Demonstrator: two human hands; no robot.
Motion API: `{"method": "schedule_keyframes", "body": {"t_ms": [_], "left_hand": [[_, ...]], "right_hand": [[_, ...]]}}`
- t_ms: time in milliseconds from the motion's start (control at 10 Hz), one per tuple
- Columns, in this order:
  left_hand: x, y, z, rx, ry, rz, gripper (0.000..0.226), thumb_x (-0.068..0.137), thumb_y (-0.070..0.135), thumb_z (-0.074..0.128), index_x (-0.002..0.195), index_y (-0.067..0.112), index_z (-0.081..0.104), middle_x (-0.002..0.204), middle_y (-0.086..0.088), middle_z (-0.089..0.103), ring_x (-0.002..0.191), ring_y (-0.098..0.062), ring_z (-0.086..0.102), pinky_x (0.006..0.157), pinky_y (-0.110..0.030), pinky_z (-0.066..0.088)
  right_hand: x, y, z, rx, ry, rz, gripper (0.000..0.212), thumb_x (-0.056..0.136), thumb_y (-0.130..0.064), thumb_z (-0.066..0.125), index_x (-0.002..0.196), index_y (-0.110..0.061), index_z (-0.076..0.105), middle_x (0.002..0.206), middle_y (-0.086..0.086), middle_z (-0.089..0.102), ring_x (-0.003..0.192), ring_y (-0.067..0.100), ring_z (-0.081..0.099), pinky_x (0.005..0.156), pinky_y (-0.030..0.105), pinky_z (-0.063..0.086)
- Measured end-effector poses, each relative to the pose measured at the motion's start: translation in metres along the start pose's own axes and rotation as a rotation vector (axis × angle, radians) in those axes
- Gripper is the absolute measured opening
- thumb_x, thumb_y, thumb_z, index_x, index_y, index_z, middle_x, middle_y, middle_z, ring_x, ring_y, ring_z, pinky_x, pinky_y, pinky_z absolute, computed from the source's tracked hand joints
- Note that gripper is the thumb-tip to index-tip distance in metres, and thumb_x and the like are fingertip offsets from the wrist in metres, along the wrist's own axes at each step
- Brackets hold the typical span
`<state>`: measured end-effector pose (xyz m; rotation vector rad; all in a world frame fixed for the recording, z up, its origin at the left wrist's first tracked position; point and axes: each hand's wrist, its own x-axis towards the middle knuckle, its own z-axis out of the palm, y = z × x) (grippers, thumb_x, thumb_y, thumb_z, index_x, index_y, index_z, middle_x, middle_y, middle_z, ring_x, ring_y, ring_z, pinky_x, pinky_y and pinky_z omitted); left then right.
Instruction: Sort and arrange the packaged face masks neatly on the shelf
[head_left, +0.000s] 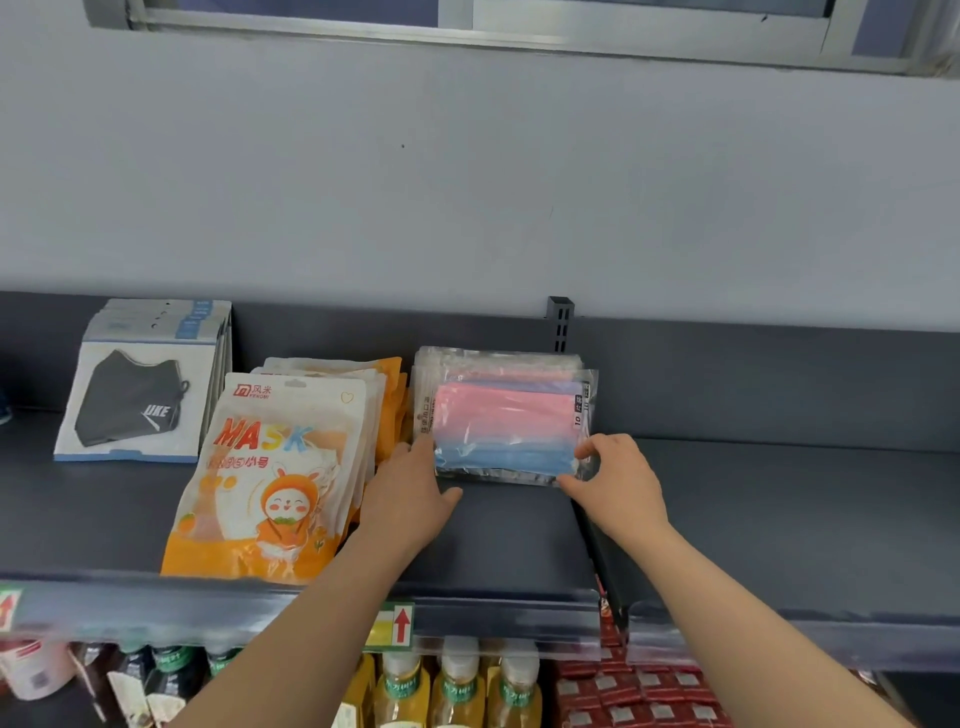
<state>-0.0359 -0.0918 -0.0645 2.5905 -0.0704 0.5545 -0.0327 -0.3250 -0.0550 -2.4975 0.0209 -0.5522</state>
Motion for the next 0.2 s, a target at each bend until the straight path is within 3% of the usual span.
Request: {"method": "schedule_keyframes", "body": {"t_ms": [100,200], "left_hand": [[-0.012,-0.002,-0.004,-0.038,-0.011,0.021,0.061,0.087,0.043,0.066,0.139,0.026,0.04,0.134,-0.001,0.054,0.117,-0.019,0.057,0.091,-0.03,0.048],[-0.022,-0.003,-0.006,-0.086,-0.002,0.052,0.065,0.088,0.047,0.064,0.144,0.027,0.037,0.137,0.001,0.052,0.119,-0.017,0.055,0.092,-0.028,0.046]], "right_hand": [[-0.017,-0.005,0.002,0.039,-0.023,-0.014,0.039,0.081,-0.034,0.072,0.116,-0.027,0.057,0.123,-0.007,0.053,0.103,0.011,0.051,0.075,0.025,0.04],[-0.029,-0.011,0.004,0.082,-0.026,-0.032,0.052,0.083,-0.036,0.071,0.13,-0.027,0.053,0.133,-0.01,0.052,0.121,0.012,0.049,0.091,0.026,0.042]]}}
